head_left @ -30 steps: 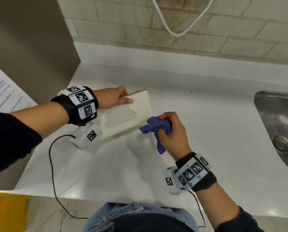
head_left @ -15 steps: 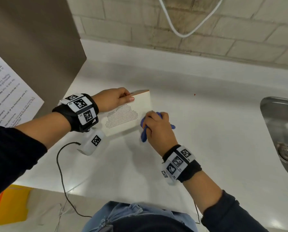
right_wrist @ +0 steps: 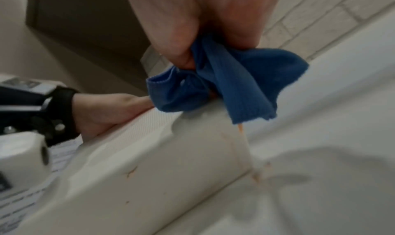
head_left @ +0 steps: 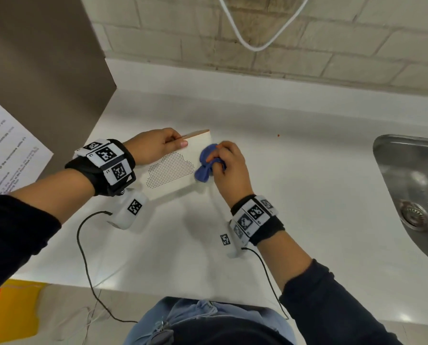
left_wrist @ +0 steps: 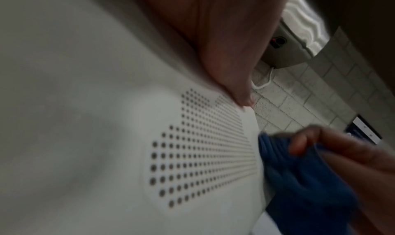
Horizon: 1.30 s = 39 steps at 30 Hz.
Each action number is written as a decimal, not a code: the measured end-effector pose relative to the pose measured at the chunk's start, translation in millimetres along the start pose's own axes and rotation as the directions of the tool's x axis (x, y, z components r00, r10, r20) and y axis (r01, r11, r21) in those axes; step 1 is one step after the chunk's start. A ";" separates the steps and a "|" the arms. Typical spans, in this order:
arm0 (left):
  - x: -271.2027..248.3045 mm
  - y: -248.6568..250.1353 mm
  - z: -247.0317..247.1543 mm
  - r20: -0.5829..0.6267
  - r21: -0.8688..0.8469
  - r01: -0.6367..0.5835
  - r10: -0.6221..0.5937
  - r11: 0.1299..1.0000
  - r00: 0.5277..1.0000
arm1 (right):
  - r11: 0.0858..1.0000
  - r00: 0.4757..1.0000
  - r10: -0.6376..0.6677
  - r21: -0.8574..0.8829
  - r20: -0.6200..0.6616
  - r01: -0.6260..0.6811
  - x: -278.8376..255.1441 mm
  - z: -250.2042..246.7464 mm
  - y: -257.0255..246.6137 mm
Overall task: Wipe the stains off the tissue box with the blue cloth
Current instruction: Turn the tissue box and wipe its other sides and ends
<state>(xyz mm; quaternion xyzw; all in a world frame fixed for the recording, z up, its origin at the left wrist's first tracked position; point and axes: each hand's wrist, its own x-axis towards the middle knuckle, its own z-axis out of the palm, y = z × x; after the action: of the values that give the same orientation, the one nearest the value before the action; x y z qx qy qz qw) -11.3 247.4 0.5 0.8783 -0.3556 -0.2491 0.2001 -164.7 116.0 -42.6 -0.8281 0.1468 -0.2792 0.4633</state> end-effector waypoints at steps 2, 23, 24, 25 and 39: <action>-1.0 -1.6 1.3 0.003 -0.015 0.001 0.000 1.000 1.000 | 0.981 0.974 0.186 -0.073 0.129 -0.178 -15.5 -14.8 13.6; -70.4 -39.9 34.3 0.037 0.531 -0.343 0.384 0.775 0.923 | 0.609 0.870 0.454 0.644 0.195 -0.462 -36.5 -109.1 15.8; -76.6 -34.1 41.8 0.010 0.488 -0.302 0.341 0.819 0.940 | 0.541 0.865 0.405 0.686 0.295 -0.487 -36.9 -108.1 9.7; -81.2 -27.2 51.1 -0.031 0.445 -0.272 0.319 0.853 0.947 | 0.481 0.859 0.338 0.713 0.385 -0.510 -37.7 -106.7 4.5; -66.6 -15.4 97.3 -0.335 0.356 -0.236 0.359 0.904 0.871 | 0.769 0.849 0.506 0.366 0.152 -0.524 -29.9 -89.5 16.3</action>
<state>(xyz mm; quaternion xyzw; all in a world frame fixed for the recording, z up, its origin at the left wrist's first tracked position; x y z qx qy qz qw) -101.2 289.0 -65.4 0.8640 -0.4746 0.0244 0.1663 -241.9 61.0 -29.1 -0.6516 0.2982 -0.1465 0.6819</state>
